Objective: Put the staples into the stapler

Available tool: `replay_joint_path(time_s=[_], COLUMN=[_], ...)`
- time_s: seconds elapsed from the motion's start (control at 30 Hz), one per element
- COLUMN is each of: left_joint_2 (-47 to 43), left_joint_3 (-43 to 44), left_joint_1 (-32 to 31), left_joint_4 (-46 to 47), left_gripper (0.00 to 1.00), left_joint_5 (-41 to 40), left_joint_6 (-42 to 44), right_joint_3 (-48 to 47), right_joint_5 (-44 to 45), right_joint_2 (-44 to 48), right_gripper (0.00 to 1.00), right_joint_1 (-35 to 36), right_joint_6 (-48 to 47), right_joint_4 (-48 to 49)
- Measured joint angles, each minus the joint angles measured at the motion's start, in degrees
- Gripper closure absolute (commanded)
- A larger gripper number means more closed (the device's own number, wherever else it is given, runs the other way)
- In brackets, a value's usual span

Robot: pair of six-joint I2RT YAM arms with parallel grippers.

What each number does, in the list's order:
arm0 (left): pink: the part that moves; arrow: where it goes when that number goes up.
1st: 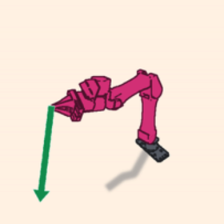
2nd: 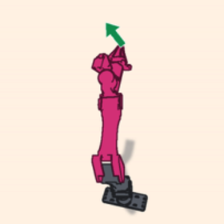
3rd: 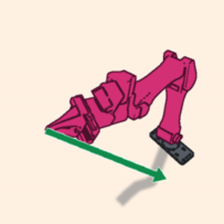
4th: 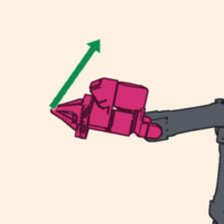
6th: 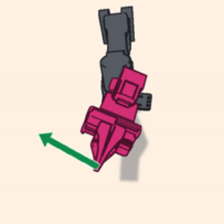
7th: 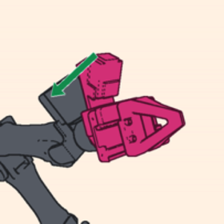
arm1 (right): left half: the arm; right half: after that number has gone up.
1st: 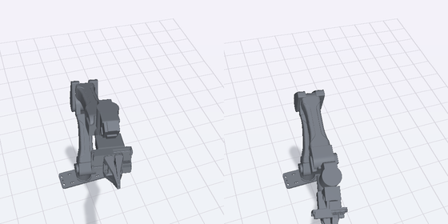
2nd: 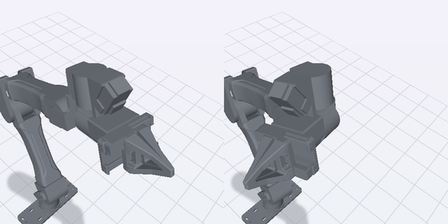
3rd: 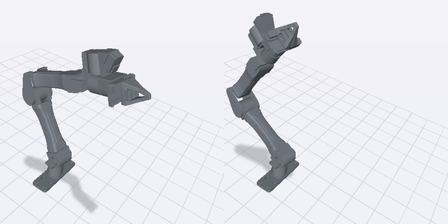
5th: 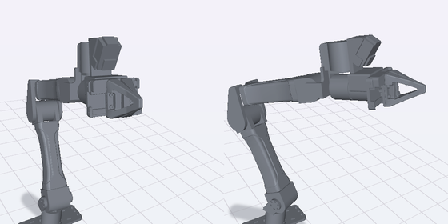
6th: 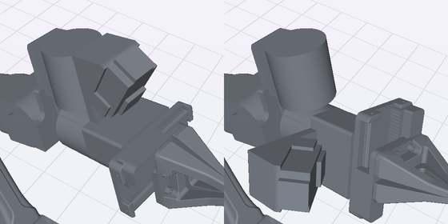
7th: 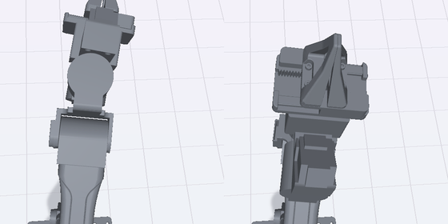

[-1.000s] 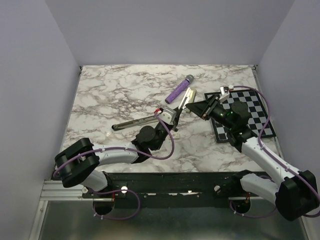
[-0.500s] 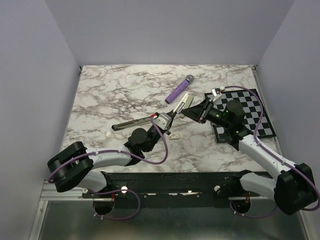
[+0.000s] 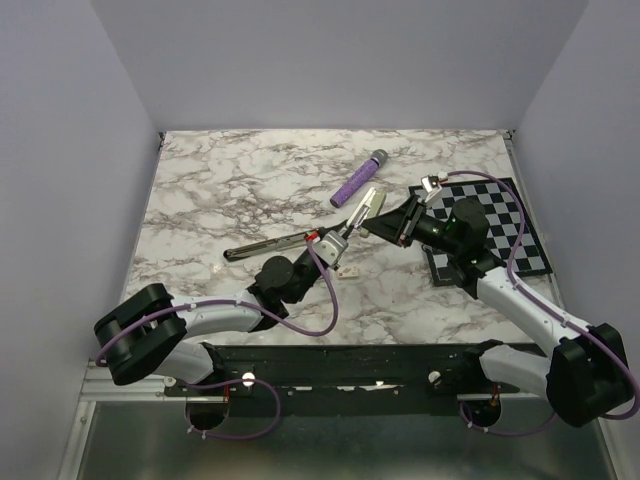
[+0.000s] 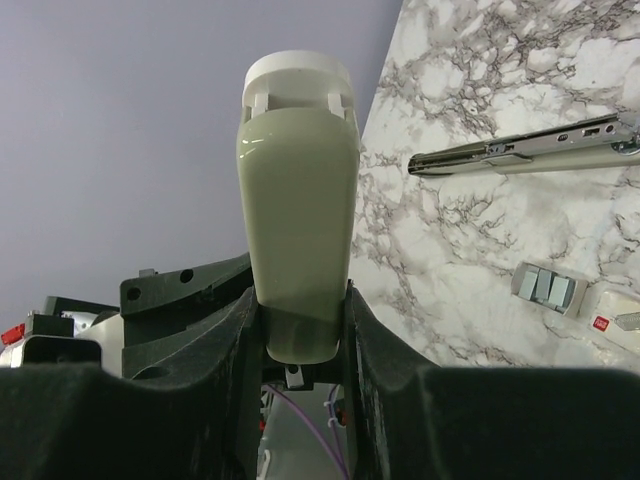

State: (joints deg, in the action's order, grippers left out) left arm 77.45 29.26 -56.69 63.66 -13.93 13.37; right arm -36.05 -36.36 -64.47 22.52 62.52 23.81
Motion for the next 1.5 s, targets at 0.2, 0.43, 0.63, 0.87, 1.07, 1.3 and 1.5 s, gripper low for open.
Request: replay_joint_path(time_s=[0.2, 0.43, 0.63, 0.87, 1.07, 1.3, 1.5], left_joint_2=[-0.5, -2.4, -6.1, -12.8, -17.5, -18.6, -16.7], left_joint_3=[0.1, 0.2, 0.3, 1.2, 8.8, 20.3, 28.8], left_joint_1=[0.3, 0.3, 0.3, 3.4, 11.7, 18.1, 19.0], left_joint_4=[-0.6, -4.2, -10.1, -24.7, -44.7, -65.6, -79.1], left_gripper=[1.00, 1.00, 1.00, 1.00, 1.00, 1.00, 1.00], left_joint_5=[1.1, -0.4, -3.1, -4.4, 1.1, 10.9, 19.0], left_joint_6=[-0.3, -3.6, -8.5, -17.1, -25.0, -29.0, -29.7], right_joint_3=[-0.2, -1.7, -4.1, -7.6, -8.9, -8.9, -8.9], right_joint_5=[-1.2, -1.9, -1.0, 0.7, 0.7, 0.2, 4.8], right_joint_2=[-0.9, -0.9, -0.8, 0.7, 6.0, 9.6, 7.2], right_gripper=[0.99, 0.50, 0.09, 0.00, 0.00, 0.00, 0.00], right_joint_1=[0.0, 0.0, 0.3, 0.3, 1.5, 9.1, 19.7], right_joint_6=[0.0, -2.4, -7.9, -19.6, -40.8, -68.4, -86.5], right_joint_4=[0.2, -2.6, -8.2, -14.8, -17.0, -16.7, -17.0])
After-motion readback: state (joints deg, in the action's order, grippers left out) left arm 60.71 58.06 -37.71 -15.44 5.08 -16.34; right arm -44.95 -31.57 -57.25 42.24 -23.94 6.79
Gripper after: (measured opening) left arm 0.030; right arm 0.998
